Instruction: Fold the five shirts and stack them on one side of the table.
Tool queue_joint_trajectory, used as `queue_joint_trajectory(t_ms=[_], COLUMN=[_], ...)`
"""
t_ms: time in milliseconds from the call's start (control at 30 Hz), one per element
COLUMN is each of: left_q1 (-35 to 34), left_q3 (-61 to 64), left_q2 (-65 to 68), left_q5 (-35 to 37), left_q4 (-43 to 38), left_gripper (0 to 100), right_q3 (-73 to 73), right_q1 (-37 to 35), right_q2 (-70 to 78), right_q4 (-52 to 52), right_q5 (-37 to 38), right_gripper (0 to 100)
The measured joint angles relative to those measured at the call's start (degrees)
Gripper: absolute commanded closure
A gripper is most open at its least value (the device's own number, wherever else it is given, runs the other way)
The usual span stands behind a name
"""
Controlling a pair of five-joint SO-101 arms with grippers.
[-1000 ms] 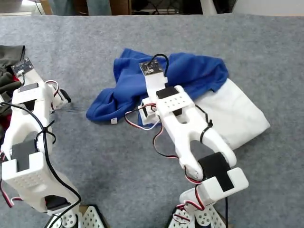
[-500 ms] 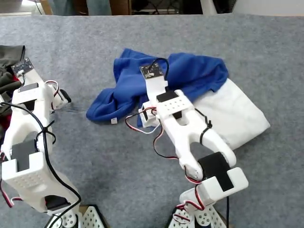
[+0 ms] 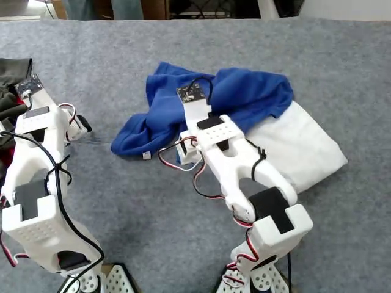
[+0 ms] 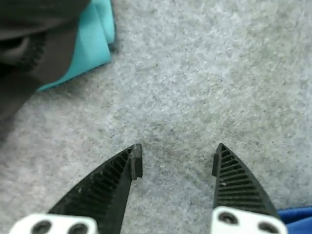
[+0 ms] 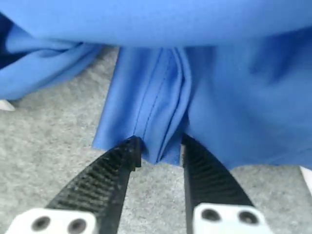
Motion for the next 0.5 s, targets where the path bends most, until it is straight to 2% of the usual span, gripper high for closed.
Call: queue_joint_trajectory(t_ms=[133,267,500], left_q1=[0.0,0.0,0.0], left_q3=[0.0,0.0,0.0], left_q2=[0.0,0.0,0.0], left_q5=[0.0,0.0,0.0], left_q4=[0.0,0.0,0.0], left_gripper=[75,75,75], right_q3=[0.0,0.0,0.0], right_q1=[0.0,0.4,0.5], right_q2=[0.0,0.0,0.1], right_q4=[0.0,0.0,0.0], right_q5=[0.0,0.0,0.0], right_gripper=[84.7,94.7,92.9])
